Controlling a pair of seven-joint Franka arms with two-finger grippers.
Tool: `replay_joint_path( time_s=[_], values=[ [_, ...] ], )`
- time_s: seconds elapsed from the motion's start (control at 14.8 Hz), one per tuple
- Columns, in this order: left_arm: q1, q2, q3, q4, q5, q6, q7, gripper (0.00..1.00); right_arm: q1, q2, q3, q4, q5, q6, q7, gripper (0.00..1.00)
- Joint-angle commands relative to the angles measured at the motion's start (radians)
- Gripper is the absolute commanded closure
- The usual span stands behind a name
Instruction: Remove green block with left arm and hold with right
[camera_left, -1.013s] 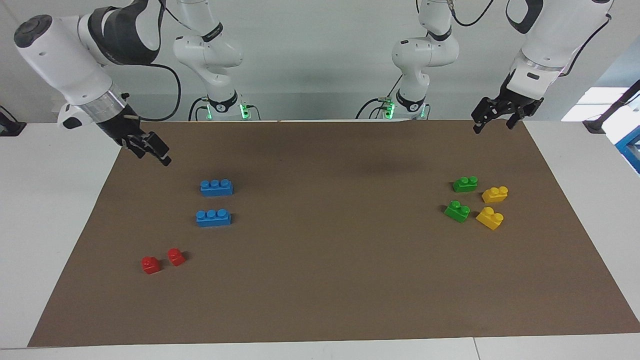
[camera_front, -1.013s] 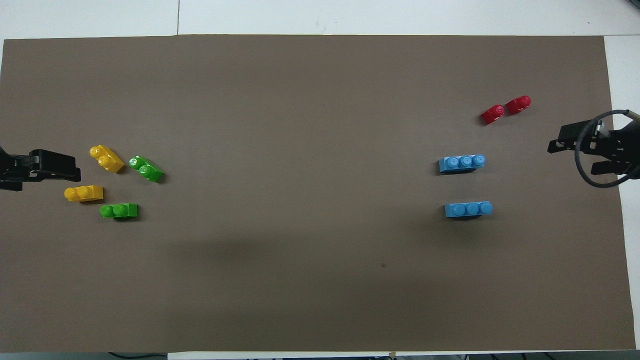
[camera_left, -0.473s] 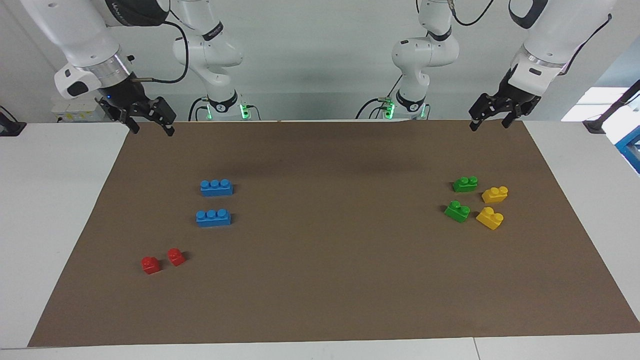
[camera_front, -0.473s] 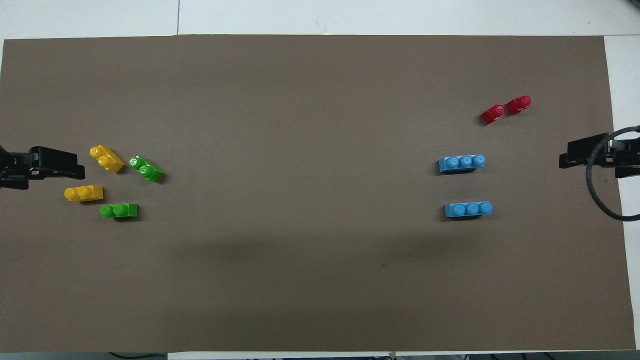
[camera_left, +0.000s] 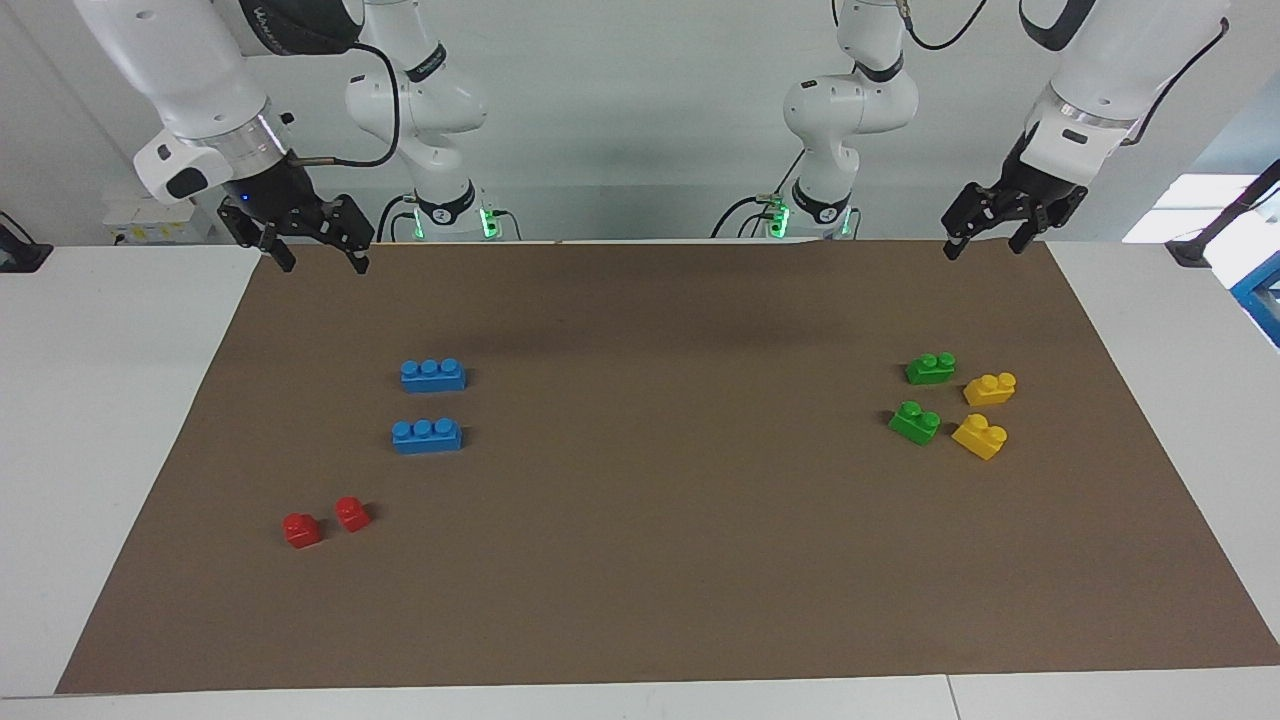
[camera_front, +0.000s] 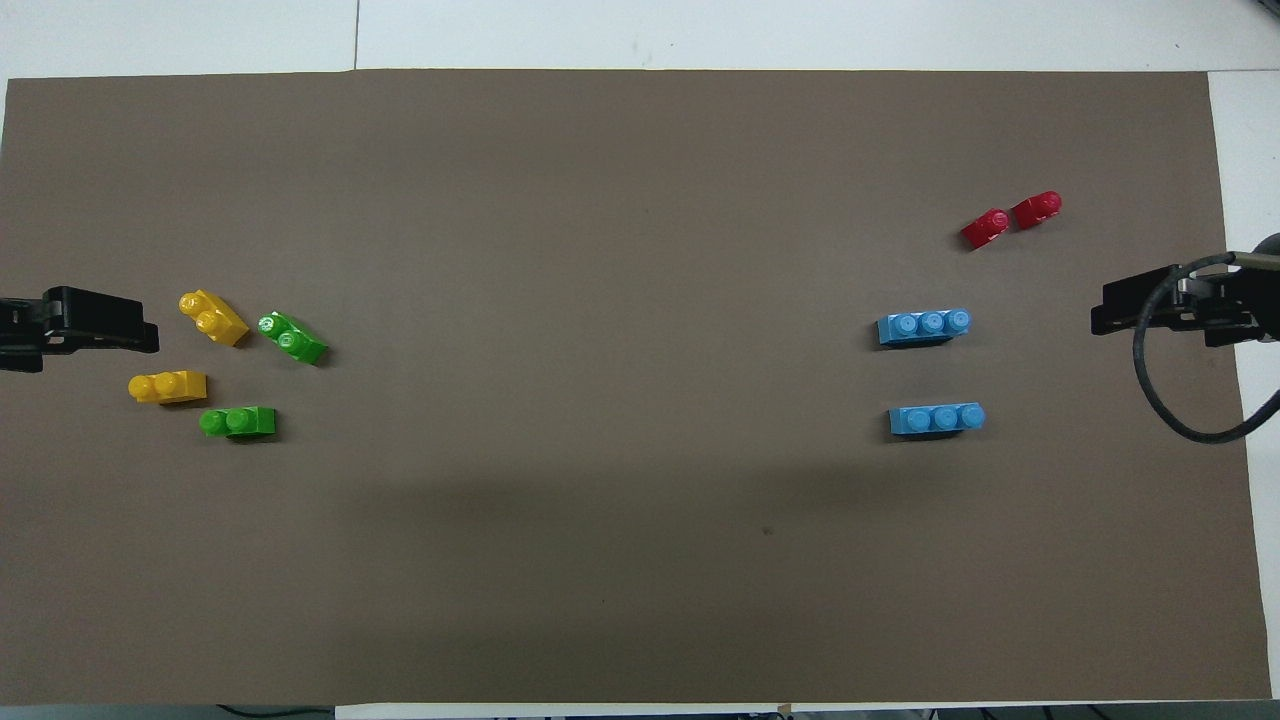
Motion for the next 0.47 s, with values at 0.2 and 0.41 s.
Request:
replay_joint_path(
  time_s=[0.2, 0.41],
  values=[
    [0.001, 0.006, -0.006, 0.024, 0.047, -0.012, 0.046, 0.00, -0.004, 0.011, 0.002, 0.019, -0.074, -0.001, -0.030, 0.00],
    [0.004, 0.000, -0.008, 0.013, 0.058, -0.005, 0.072, 0.00, -0.009, 0.011, 0.002, 0.018, -0.074, -0.002, -0.030, 0.00]
  ],
)
